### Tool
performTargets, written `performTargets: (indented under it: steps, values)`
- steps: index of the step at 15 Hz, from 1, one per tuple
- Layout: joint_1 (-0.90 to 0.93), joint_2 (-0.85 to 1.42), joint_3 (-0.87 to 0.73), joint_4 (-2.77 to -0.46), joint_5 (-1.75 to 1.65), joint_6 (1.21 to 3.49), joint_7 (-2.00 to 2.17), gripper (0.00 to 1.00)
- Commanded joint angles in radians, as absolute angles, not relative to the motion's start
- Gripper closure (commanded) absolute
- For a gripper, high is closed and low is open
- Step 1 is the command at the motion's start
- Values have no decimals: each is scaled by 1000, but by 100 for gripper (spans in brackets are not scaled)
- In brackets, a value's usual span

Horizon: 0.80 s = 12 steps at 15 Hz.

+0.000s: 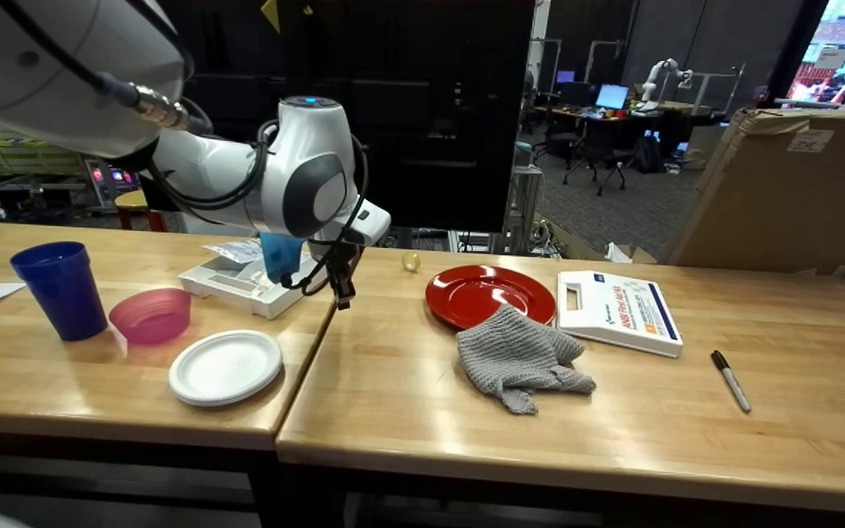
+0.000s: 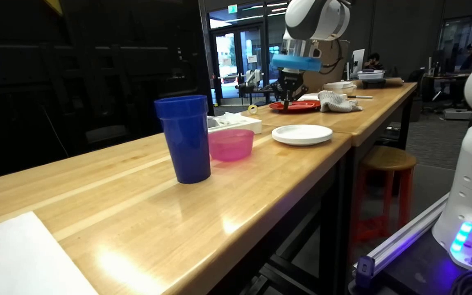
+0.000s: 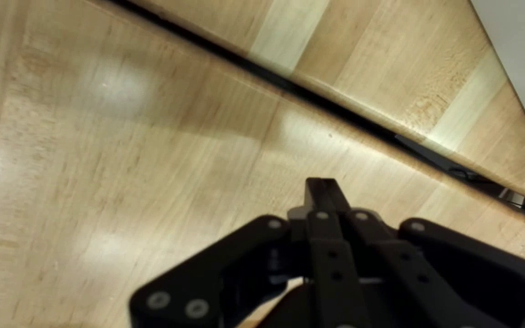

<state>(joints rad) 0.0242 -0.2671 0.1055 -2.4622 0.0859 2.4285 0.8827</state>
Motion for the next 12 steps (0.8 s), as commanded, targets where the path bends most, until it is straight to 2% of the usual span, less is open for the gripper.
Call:
performTargets:
  steps: [1,12]
  values:
    - [21,-309,119,-2490,92,2410,879,100]
    - [18,-307,126,-2460,80,2347,871,100]
